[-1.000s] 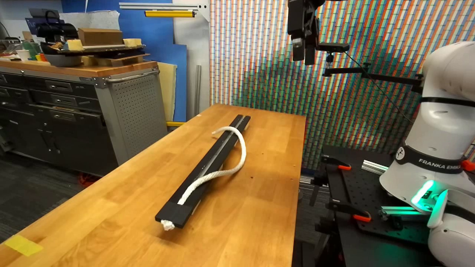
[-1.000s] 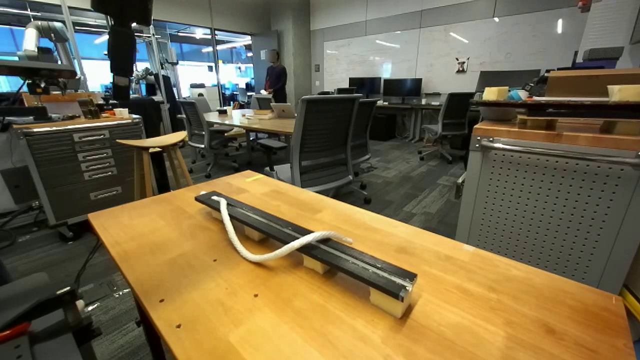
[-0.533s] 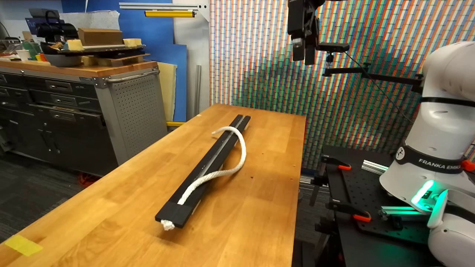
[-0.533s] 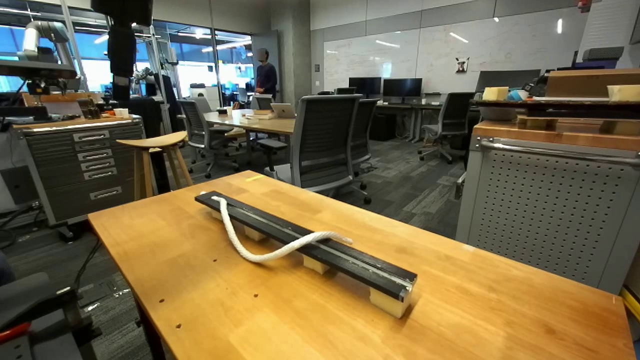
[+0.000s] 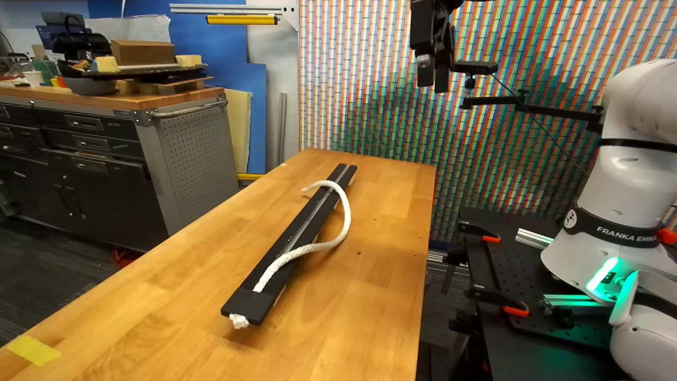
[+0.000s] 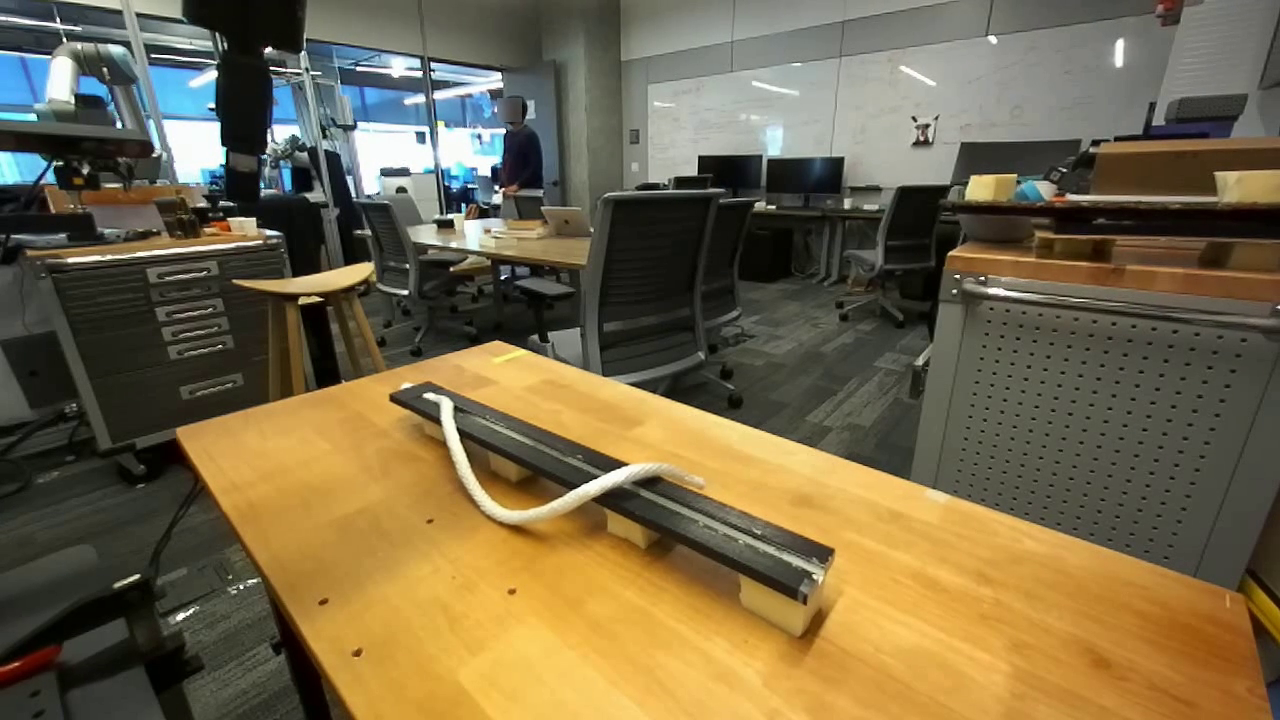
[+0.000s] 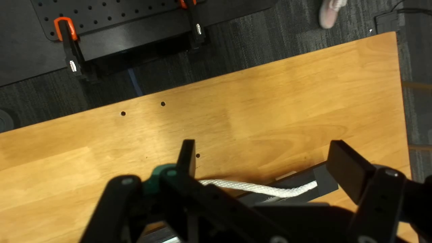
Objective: Put the rope along the center of the black object
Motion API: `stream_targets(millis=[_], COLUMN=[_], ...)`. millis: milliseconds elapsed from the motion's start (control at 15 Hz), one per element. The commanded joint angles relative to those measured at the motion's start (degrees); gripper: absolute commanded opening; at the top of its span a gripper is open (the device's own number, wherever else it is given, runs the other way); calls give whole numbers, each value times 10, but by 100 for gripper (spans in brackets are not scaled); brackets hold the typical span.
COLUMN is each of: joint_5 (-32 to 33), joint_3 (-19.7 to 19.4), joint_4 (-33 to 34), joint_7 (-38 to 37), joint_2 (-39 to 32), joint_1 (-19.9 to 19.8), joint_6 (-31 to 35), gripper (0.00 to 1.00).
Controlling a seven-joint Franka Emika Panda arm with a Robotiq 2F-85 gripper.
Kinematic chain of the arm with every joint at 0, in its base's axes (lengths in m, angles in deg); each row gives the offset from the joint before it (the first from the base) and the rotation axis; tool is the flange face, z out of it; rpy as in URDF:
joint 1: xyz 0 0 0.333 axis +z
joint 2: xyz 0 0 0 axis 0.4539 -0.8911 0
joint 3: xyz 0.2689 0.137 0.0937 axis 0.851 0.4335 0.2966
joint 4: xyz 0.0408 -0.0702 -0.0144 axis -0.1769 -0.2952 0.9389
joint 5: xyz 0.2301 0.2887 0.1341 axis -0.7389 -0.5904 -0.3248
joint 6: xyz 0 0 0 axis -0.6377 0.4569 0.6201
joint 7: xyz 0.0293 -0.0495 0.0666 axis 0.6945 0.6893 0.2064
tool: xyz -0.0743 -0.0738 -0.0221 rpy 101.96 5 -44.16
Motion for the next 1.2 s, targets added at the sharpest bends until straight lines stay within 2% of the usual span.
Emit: stream_targets(millis=[0, 667, 1133], joint_5=[-2, 1, 48], joint_3=[6, 7, 1], joint_4=[1, 4, 79], joint_7=[3, 1, 23], joint_2=[0, -3, -76], joint_1=[-7, -8, -22], joint_6=[-2, 4, 22], gripper=[100, 100, 100])
